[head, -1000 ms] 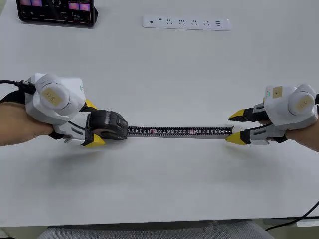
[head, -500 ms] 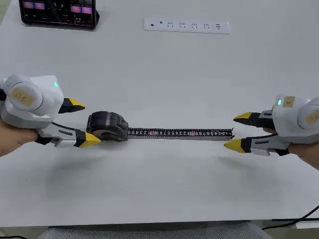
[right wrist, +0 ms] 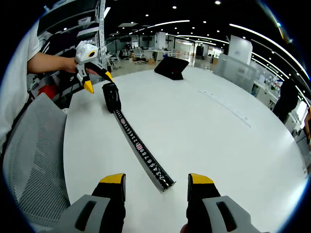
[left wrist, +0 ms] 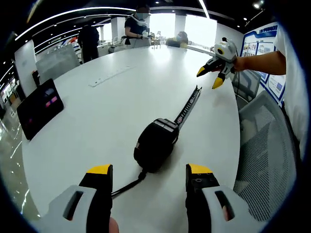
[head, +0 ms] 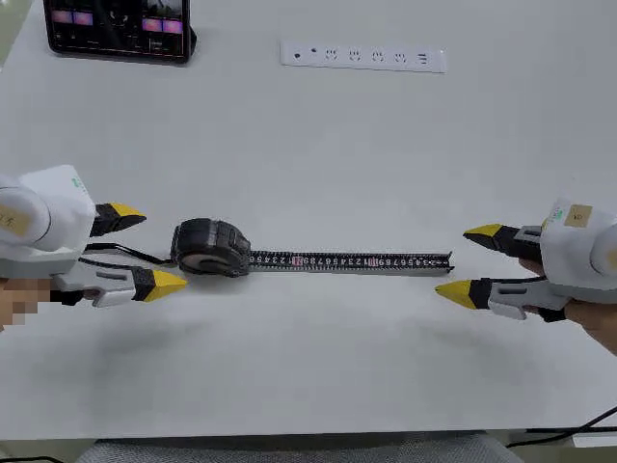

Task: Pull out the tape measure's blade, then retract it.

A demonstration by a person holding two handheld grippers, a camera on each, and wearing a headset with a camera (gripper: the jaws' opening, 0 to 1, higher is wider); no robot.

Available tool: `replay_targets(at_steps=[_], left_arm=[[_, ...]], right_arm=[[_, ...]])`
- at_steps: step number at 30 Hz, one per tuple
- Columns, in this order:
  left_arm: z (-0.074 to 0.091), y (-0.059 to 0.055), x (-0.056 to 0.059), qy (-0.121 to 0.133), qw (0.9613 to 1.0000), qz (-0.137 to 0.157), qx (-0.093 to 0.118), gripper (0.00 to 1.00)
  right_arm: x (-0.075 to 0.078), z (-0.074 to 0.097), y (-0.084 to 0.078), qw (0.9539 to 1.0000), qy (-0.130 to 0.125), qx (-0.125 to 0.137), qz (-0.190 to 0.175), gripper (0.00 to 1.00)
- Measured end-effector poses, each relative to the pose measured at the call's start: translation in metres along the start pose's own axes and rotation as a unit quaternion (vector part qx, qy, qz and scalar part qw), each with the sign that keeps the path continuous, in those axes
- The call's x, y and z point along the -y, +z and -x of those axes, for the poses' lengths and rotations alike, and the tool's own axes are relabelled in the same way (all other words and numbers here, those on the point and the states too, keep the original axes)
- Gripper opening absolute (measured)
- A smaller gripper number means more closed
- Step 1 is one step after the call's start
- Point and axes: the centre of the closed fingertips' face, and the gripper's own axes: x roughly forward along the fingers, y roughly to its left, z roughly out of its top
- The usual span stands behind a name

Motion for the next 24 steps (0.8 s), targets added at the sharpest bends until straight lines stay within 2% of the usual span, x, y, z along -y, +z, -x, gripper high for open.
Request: replay_targets(at_steps=[2,3,5,10,21,24], left_arm=[[0.002,-0.004,0.001,0.004,1.0000,-0.004,-0.002,0.58],[0.004,-0.006,0.002,0.003,1.0000,0.007,0.002,0.58],[0.007,-0.008,0.001,0.005,1.0000,0.006,0.005,0.59],[0.015,-0.010,0.001,0.017,0.9990,0.026,0.033,0.60],[0.023,-0.017,0.019,0.028,0.9961,0.051,0.067,0.64],[0.023,-0.021,0.025,0.030,0.9955,0.056,0.070,0.66]], right_arm=[[0.000,0.002,0.002,1.0000,-0.008,0.003,0.000,0.50],[0.000,0.003,0.002,0.9999,-0.011,0.005,-0.001,0.50],[0.000,0.005,0.003,0.9998,-0.016,0.008,-0.002,0.51],[-0.002,0.012,0.003,0.9994,-0.028,0.017,-0.014,0.54],[-0.018,0.017,0.000,0.9982,-0.041,0.032,-0.031,0.60],[-0.020,0.017,0.000,0.9977,-0.043,0.036,-0.037,0.62]])
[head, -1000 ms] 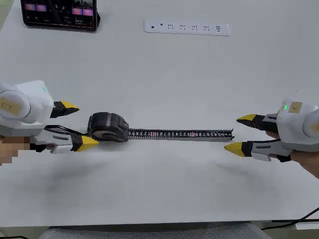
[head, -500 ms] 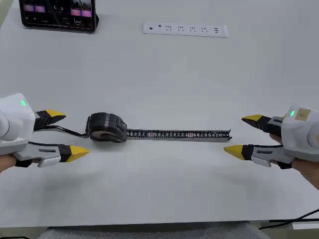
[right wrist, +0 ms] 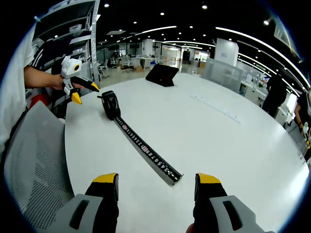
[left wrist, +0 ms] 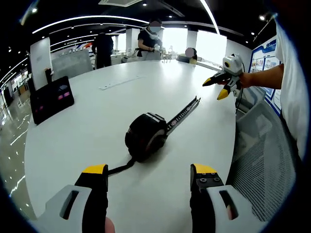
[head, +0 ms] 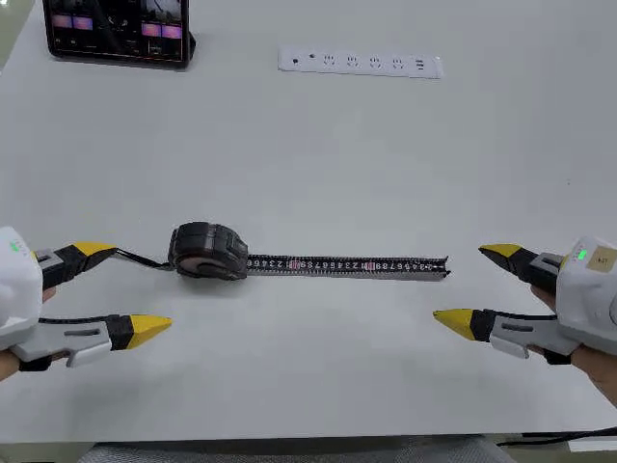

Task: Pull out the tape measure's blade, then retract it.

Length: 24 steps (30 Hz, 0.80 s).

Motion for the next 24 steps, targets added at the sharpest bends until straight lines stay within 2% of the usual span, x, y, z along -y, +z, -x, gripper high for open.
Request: replay_targets(at_steps=[3,6,7,12,24], left_arm=[[0.001,-0.004,0.003,0.004,1.0000,0.006,0.000,0.68],[0.002,-0.004,0.007,0.004,0.9999,0.014,0.006,0.71],[0.003,-0.002,0.009,0.004,0.9997,0.019,0.014,0.72],[0.007,-0.003,0.010,0.018,0.9993,0.025,0.023,0.78],[0.011,-0.013,0.018,0.028,0.9986,0.036,0.026,0.85]], right_arm=[[-0.003,0.001,-0.001,1.0000,-0.003,0.000,0.001,0.63],[-0.006,0.002,0.000,1.0000,-0.003,0.006,-0.003,0.64],[-0.007,0.002,-0.002,1.0000,-0.006,0.005,0.002,0.65],[-0.012,0.003,-0.005,1.0000,-0.003,0.005,0.001,0.69],[-0.030,0.007,-0.019,0.9997,-0.002,0.009,-0.023,0.78]])
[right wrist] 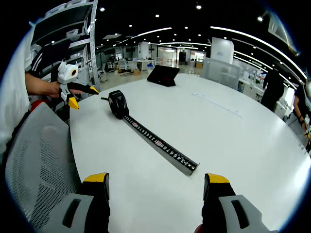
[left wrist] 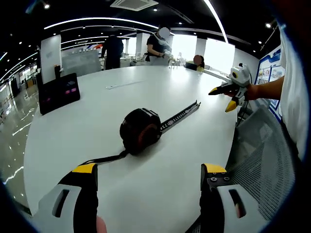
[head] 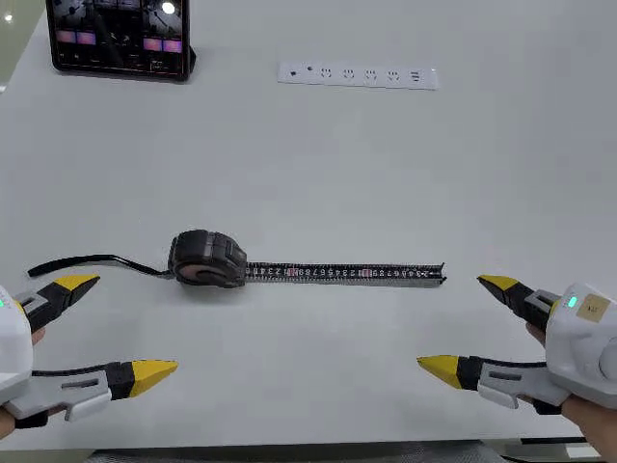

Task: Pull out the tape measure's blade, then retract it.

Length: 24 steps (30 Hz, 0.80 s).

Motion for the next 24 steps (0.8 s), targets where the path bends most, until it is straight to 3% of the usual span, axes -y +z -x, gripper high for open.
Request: replay_targets(at_steps=[10,24], left_arm=[[0.005,-0.012,0.008,0.008,0.9998,0.018,-0.001,0.88],[0.007,-0.013,0.009,0.009,0.9998,0.016,-0.005,0.88]], right_arm=[[-0.011,0.001,-0.009,0.9999,0.002,0.003,-0.015,0.84],[-0.014,0.001,-0.014,0.9997,0.005,0.002,-0.025,0.85]])
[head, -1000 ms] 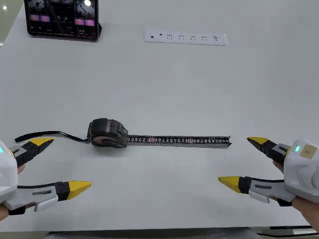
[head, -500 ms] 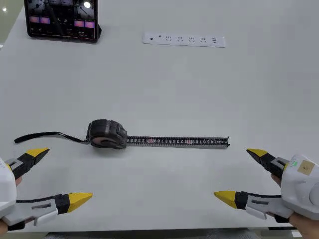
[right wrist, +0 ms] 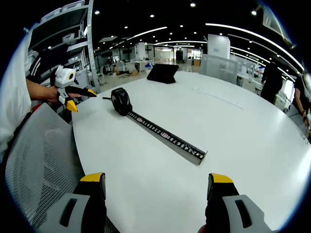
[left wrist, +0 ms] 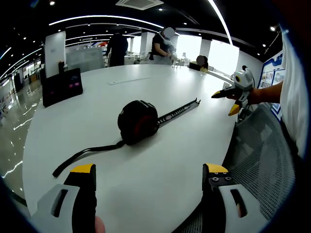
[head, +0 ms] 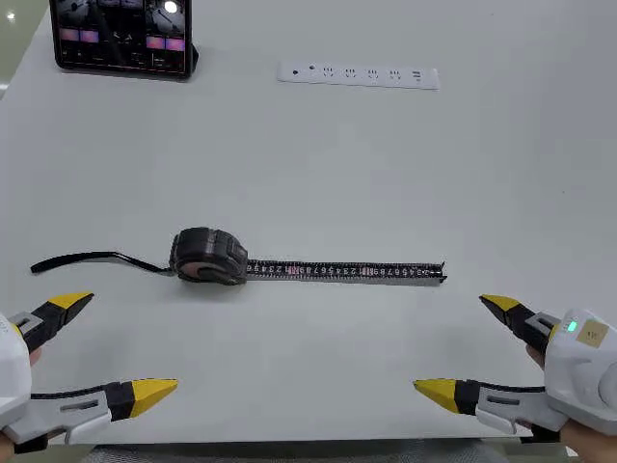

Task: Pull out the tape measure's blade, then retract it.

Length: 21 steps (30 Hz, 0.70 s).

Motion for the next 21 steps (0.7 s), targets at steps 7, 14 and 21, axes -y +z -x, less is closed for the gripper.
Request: replay_targets(at_steps=[7,14,21], left_arm=[[-0.0009,0.0034,-0.0005,-0.001,1.0000,-0.003,0.002,0.87],[-0.0018,0.0027,0.0006,-0.003,1.0000,-0.002,0.001,0.87],[-0.0012,0.0023,0.0006,-0.004,1.0000,-0.003,-0.001,0.87]], right_arm=[[-0.0011,-0.0006,0.0001,1.0000,0.000,0.000,0.001,0.86],[-0.0040,-0.0022,0.0005,1.0000,0.001,-0.001,0.002,0.86],[-0.0066,-0.0049,0.0013,1.0000,0.005,0.000,0.007,0.86]])
